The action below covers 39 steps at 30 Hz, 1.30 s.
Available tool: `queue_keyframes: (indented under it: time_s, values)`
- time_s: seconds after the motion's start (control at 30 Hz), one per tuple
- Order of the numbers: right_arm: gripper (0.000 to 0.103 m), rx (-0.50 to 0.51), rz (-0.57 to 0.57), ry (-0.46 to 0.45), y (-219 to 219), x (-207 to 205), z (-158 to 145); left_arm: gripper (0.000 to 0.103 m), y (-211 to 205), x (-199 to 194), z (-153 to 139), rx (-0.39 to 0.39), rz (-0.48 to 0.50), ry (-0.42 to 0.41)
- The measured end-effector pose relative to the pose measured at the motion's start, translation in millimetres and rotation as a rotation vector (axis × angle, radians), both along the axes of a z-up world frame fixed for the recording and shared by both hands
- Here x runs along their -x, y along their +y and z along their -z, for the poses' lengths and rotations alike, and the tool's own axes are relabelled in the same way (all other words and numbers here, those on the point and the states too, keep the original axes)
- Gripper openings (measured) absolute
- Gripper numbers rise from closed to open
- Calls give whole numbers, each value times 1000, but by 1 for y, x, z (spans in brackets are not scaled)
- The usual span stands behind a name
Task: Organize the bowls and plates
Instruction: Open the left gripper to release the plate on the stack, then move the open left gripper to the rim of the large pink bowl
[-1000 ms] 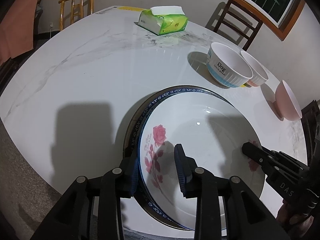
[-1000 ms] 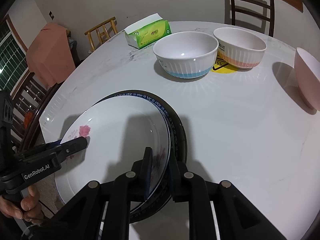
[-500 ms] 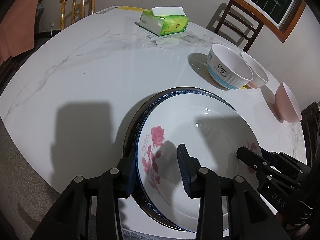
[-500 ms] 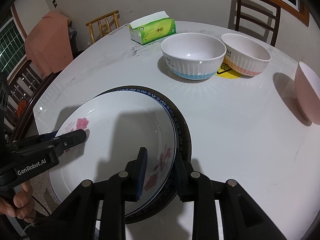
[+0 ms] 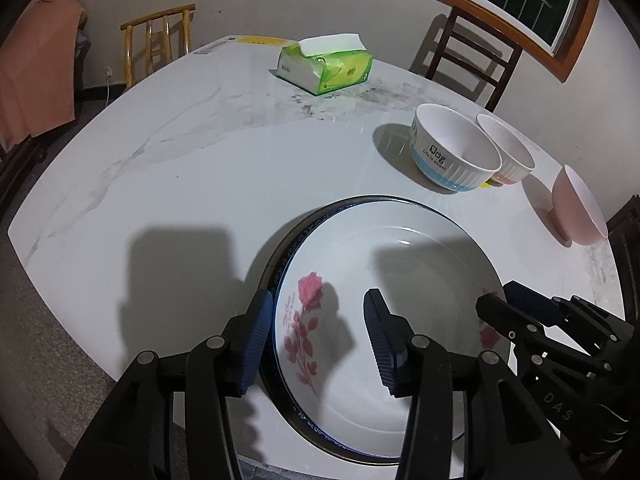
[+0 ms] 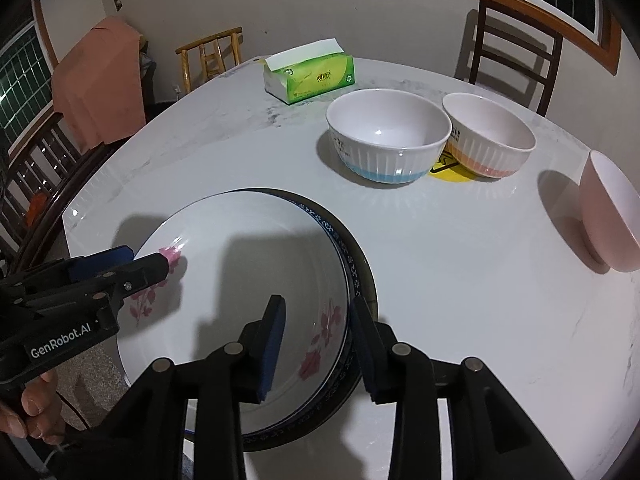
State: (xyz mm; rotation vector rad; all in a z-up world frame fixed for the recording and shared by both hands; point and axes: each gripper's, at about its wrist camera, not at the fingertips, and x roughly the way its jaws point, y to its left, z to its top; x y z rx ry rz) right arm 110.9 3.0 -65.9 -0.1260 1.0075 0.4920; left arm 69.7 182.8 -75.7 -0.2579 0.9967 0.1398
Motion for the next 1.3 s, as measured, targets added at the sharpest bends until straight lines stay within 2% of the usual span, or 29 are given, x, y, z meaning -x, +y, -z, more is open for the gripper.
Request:
queue_keyframes:
  time_s: [0.27,0.47,0.6,1.0,1.3]
  values:
    - [34,-25,8,-7,-11,4,-8,46,-13,0,-9,-9,16,-19]
    - [34,-40,50,7,-36,5,-11,50,-34,-2,-17,-23,49,-30]
    - [34,-67,85,52,-66,4,-10,51,-53,-8,-20,-35,86,-26]
    - [34,-37,266,61,-182,-11,-17,56,-132,-48,-34,-59,251,7]
    - [34,-42,384,43,-265,-37,-37,57,-191,-89,-46,-21,344,33]
